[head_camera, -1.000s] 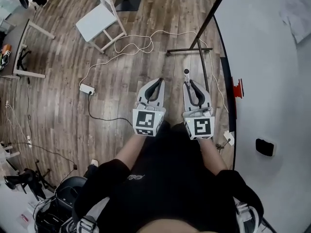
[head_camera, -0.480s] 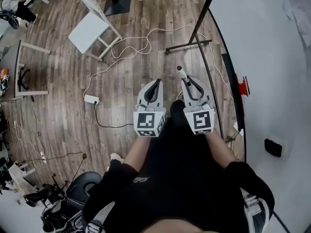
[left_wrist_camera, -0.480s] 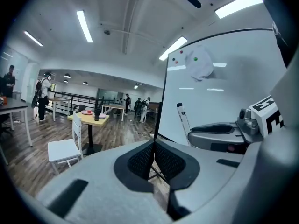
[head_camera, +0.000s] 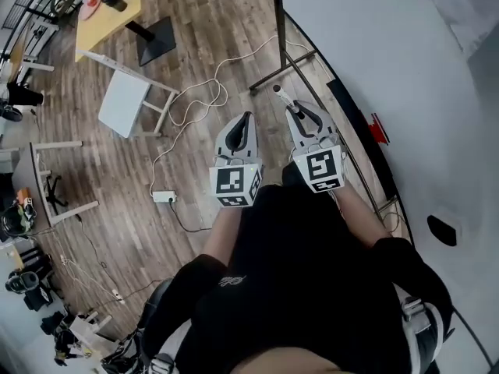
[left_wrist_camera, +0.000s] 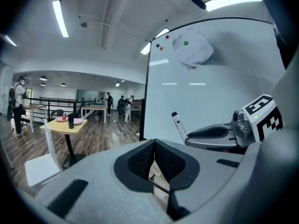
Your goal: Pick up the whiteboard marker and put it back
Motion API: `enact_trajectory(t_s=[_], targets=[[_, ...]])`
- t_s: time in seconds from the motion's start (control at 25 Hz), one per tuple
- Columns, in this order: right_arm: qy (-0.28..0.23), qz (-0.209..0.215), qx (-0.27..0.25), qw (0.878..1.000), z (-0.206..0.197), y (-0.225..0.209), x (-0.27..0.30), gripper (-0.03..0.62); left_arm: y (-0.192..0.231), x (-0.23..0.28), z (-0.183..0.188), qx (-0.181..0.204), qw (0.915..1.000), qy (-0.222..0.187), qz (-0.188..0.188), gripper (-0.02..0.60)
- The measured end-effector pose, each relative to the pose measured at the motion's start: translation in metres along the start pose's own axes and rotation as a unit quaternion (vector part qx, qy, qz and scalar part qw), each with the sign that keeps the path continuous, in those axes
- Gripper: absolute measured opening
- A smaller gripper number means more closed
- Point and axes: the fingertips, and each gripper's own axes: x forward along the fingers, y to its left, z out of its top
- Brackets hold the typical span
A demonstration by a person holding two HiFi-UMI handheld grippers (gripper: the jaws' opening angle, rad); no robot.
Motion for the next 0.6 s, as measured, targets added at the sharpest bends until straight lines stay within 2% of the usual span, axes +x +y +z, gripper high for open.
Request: enact_trajectory(t_s=[0.32, 0.52, 0.6], targets=[[0.041, -0.085, 0.005, 0.996, -0.024, -0.070, -0.010, 0.057, -0.046, 0.073, 0.004, 0.022, 0.9948, 0.028, -0.095, 0.008], [0.087, -0.145, 0.028, 0.985, -0.053, -0.097, -0.015, 0.057, -0.064, 0.113, -0.006, 0.028, 0.9842, 0.053, -0.166, 0.008], [0.109, -0.174, 0.026, 0.978, -0.057, -0.104, -0.015, 0.057, -0.069, 0.129, -0.006, 0.033, 0.9761, 0.061, -0.206, 0.008]])
